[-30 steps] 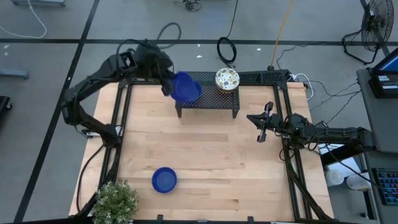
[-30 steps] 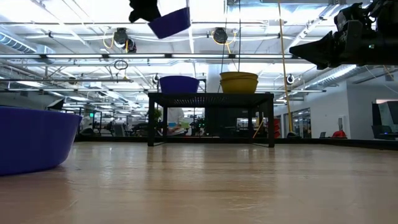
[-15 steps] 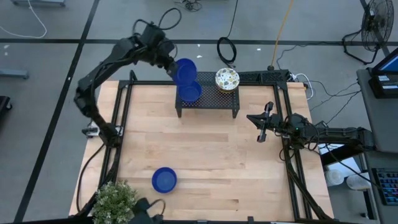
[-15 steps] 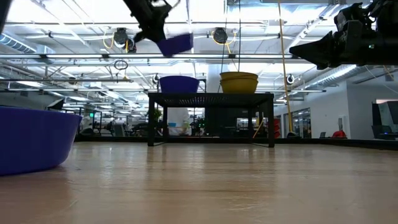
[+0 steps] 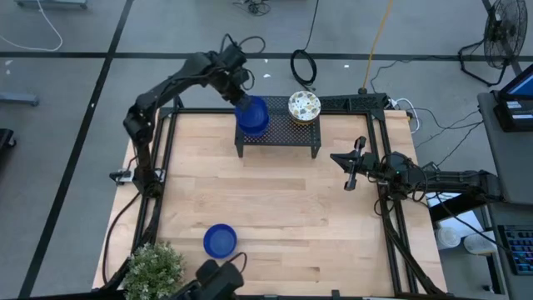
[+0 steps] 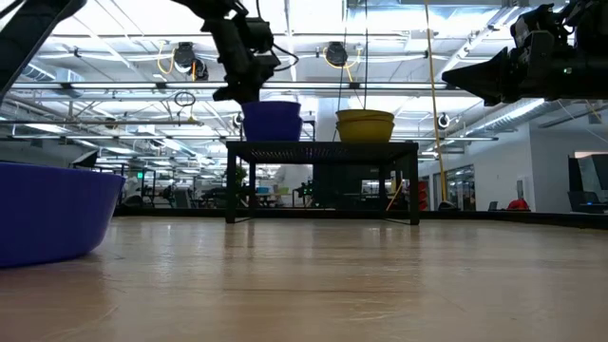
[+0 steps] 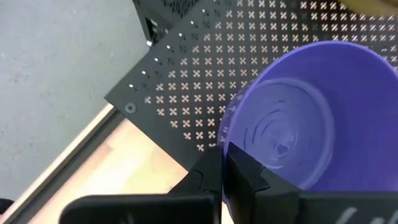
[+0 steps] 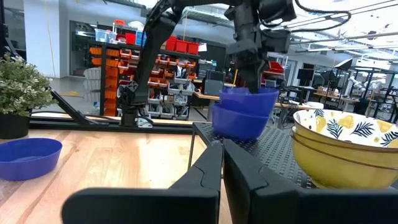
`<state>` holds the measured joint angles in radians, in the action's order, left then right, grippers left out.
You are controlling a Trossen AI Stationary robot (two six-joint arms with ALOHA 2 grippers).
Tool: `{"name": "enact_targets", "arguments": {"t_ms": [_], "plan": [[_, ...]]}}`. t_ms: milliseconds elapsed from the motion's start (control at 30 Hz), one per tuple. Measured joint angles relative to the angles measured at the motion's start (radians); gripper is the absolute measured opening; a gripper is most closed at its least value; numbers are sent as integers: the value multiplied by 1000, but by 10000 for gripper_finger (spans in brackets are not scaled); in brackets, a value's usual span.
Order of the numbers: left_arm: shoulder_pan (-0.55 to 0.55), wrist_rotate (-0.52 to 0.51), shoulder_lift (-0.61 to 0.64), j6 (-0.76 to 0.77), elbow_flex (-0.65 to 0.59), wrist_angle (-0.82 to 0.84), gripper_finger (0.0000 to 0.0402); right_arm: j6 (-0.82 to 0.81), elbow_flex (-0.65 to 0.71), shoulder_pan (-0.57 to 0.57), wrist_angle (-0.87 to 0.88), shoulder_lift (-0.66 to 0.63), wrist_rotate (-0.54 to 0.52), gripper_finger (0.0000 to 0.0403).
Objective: Pick & Place Mini bowls
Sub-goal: Stack the top blue bowl on the blue bowl on the shelf
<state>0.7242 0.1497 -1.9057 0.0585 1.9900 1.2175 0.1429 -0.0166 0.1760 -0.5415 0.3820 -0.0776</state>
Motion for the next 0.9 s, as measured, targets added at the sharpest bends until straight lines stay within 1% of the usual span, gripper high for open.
{"name": "enact_targets", "arguments": {"t_ms": [133,300,567,667,767,900], "plan": [[-10,0,-16,3,0,8,16,0,0,0,0,0,0,2],[-28,0,-18,3,0,14,6,0,0,0,0,0,0,2],[-61,0,-19,-6,0,12,57,0,0,0,0,0,0,2],[-66,-3,-18,-35,0,12,70,0,0,0,0,0,0,2],[-69,-39,-18,-53,0,11,81,0,0,0,0,0,0,2],[-69,-113,-6,-54,0,6,87,0,0,0,0,0,0,2]]}}
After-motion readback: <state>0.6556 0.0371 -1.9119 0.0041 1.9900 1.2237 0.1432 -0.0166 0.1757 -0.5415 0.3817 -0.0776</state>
